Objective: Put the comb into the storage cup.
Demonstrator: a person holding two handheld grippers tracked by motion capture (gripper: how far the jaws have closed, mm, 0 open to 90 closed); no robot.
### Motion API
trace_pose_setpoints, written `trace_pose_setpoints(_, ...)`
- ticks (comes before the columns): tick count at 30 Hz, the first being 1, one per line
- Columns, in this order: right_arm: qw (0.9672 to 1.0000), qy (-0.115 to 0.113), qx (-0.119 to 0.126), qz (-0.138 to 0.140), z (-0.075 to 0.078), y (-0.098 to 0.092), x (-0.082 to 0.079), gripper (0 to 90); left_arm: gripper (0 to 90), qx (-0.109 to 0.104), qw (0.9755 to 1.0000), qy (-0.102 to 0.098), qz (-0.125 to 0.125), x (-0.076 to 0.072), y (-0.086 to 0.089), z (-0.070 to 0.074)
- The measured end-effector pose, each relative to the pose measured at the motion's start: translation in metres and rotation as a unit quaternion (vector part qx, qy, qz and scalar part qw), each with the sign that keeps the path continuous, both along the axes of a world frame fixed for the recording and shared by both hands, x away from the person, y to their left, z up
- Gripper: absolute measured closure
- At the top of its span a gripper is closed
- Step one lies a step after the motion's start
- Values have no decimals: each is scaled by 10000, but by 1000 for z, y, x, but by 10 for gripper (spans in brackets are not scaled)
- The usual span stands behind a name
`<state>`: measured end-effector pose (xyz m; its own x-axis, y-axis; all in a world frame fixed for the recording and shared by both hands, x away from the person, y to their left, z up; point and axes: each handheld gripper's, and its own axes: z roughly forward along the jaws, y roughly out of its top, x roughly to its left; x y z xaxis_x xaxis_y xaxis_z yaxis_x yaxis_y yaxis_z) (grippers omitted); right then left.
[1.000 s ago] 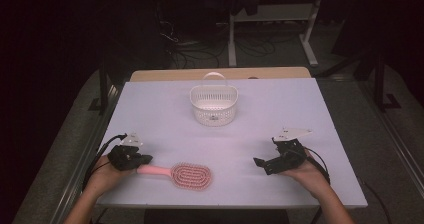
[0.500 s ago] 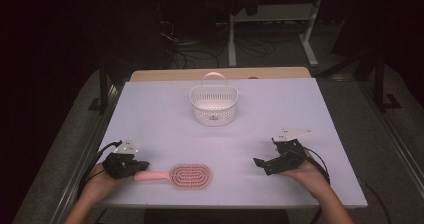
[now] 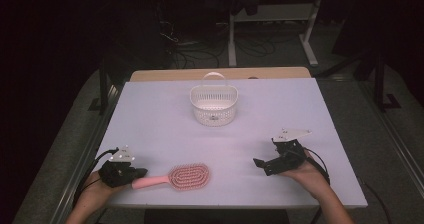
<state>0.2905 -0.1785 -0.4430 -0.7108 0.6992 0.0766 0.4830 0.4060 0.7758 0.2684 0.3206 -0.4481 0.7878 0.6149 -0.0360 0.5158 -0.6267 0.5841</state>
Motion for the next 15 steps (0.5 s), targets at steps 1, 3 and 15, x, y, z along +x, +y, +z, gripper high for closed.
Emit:
trace_pose_setpoints(1, 10000, -2, 2, -1, 0, 0, 0, 0, 900, -9, 10000, -1, 0, 0, 0, 0)
trace_pose_setpoints(3, 10000, 7, 8, -13, 0, 0, 0, 0, 900, -88, 10000, -31, 30, 1, 0, 1)
trace_pose_setpoints(15, 10000, 16, 20, -28, 0, -1, 0, 0, 671, -913, 9953, -323, -33, 25, -8, 31)
